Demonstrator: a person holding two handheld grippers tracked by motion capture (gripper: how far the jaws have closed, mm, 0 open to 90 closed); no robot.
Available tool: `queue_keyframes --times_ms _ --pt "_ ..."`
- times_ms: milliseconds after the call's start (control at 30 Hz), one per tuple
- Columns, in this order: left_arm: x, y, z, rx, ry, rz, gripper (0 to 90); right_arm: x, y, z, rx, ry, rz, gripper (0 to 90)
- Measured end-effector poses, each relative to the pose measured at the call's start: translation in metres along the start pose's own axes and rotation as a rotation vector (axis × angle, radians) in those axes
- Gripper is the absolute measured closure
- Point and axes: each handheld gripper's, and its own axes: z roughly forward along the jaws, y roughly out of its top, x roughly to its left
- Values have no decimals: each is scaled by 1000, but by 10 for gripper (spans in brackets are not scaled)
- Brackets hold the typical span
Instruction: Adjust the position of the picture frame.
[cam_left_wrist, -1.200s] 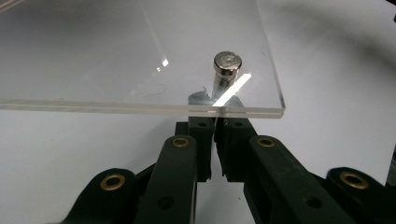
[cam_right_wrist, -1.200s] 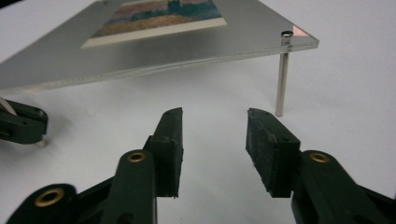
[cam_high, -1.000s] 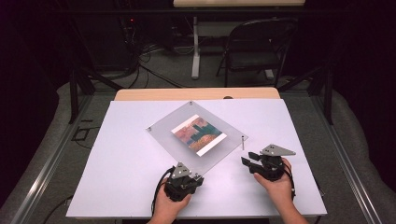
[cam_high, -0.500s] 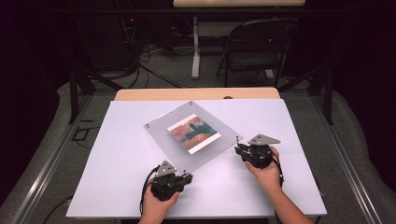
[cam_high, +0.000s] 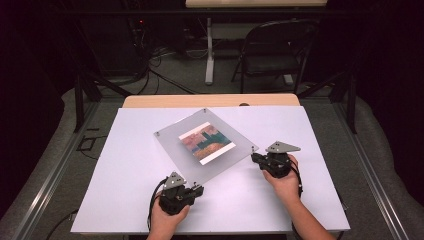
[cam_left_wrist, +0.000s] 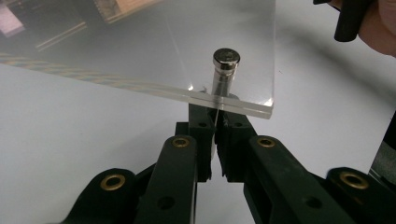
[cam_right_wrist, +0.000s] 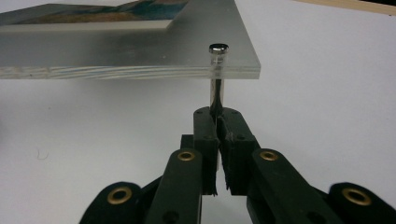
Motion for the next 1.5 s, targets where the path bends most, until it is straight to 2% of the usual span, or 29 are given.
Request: queue_keyframes --times_ms 233,400,433,467,500,533,567,633,667,733,900,1100,1133,1333,1500 --pt "12 4 -7 -26 19 -24 851 5 0 -15 -3 38 13 859" --pt "34 12 -16 -45 51 -56 850 16 -1 -26 -4 83 30 859" --pt "34 12 -16 -45 51 -56 849 16 -1 -26 -4 83 30 859" --pt "39 13 -18 -48 51 -64 847 21 -1 -28 -2 106 35 859" --pt "42 14 -20 -53 59 -73 847 21 -1 -28 -2 106 35 859" --pt "50 15 -23 -53 86 -80 846 27 -2 -29 -2 134 48 859" --pt "50 15 -23 -53 86 -80 845 27 -2 -29 -2 134 48 859" --pt "61 15 -25 -55 103 -110 841 35 -3 -25 12 164 44 857" --pt "61 15 -25 -55 103 -110 838 38 -3 -23 16 168 41 857" --pt "69 15 -25 -57 111 -138 835 41 -3 -21 21 172 36 857" --pt "73 17 -21 -61 114 -142 832 44 -3 -18 25 162 33 856" --pt "76 24 -5 -56 108 -144 830 32 -5 -15 22 119 63 856" --pt "76 27 0 -53 105 -132 831 30 -5 -15 24 112 68 856" --pt "80 34 9 -60 107 -126 833 21 -3 -11 4 83 86 855" --pt "83 33 13 -48 105 -132 828 20 -4 -8 21 77 85 855"
